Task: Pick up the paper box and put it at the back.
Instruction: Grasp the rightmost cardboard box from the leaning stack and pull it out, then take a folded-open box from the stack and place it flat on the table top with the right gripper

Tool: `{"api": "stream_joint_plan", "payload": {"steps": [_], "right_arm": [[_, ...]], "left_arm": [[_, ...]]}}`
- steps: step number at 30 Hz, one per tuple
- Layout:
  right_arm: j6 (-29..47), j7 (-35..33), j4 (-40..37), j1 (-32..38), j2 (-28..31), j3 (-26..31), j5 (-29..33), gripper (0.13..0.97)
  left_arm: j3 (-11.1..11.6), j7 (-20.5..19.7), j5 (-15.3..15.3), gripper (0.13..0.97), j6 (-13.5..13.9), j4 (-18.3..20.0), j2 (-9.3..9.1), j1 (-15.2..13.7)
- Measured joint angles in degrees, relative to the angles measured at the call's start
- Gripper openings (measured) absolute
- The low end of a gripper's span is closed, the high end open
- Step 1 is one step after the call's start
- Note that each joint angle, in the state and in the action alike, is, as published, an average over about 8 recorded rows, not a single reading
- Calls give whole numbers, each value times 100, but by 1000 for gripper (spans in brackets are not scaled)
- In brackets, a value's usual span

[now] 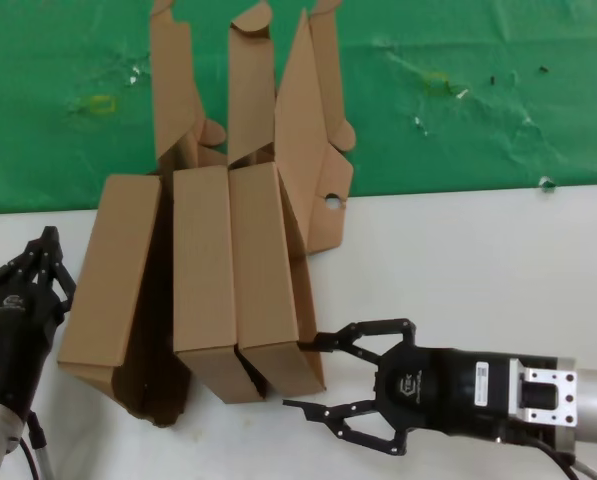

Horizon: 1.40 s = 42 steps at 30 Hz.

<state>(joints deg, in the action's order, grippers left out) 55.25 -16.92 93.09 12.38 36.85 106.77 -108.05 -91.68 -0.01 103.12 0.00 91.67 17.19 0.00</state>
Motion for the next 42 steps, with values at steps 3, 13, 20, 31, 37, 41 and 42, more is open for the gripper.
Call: {"api": "stream_joint_plan", "payload": {"steps": [3,13,20,31,37,41,42], "right_arm": [[2,9,7,8,-8,28,20,474],[-51,-15,104,-7,-31,91,106,294],[-220,31,476,-251,134,-18,157,198],[-833,570,1565,-904,922,-545,546,150],[-1262,1113,2226,-1522,1668,-1316,878,150],[-1511,1683,2408,-1685,2051,-1803,1305,149],[-1578,1885,2428,-1674,2140,-1891,1482,149]], "left_arm": [[0,0,0,143,0,0,0,0],[0,0,0,143,0,0,0,0],[0,0,0,143,0,0,0,0],[0,0,0,143,0,0,0,0],[0,0,0,143,0,0,0,0],[0,0,0,143,0,0,0,0],[0,0,0,143,0,0,0,0]]}}
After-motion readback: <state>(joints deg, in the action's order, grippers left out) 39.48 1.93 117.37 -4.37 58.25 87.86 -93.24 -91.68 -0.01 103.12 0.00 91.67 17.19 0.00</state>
